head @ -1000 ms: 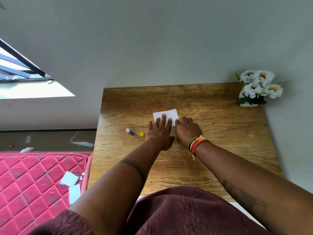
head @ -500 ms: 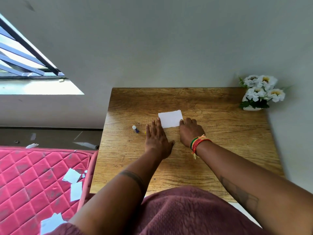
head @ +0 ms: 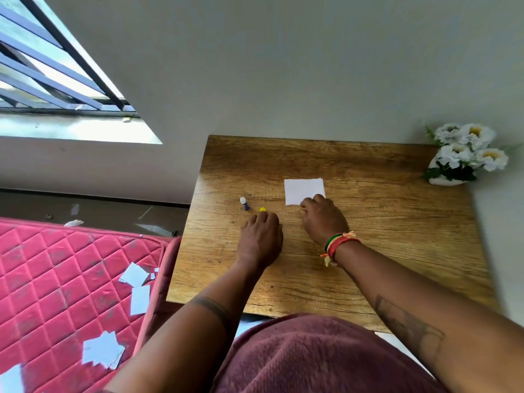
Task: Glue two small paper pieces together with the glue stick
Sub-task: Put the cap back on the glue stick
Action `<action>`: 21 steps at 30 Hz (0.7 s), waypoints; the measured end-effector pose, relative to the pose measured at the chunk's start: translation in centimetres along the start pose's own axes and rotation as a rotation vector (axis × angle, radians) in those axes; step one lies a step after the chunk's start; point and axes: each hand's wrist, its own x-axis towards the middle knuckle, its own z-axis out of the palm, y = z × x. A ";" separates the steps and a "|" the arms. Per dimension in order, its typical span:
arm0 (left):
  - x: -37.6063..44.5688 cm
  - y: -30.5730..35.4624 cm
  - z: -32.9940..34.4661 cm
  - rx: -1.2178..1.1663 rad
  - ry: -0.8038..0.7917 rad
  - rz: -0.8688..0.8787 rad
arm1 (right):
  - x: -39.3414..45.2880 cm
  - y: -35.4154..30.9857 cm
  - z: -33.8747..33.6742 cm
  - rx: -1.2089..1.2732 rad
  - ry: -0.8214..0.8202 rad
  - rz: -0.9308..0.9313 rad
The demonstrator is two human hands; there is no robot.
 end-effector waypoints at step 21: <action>2.6 -8.0 -1.6 -0.587 0.067 -0.417 | 3.5 -8.9 2.6 0.201 -0.112 -0.111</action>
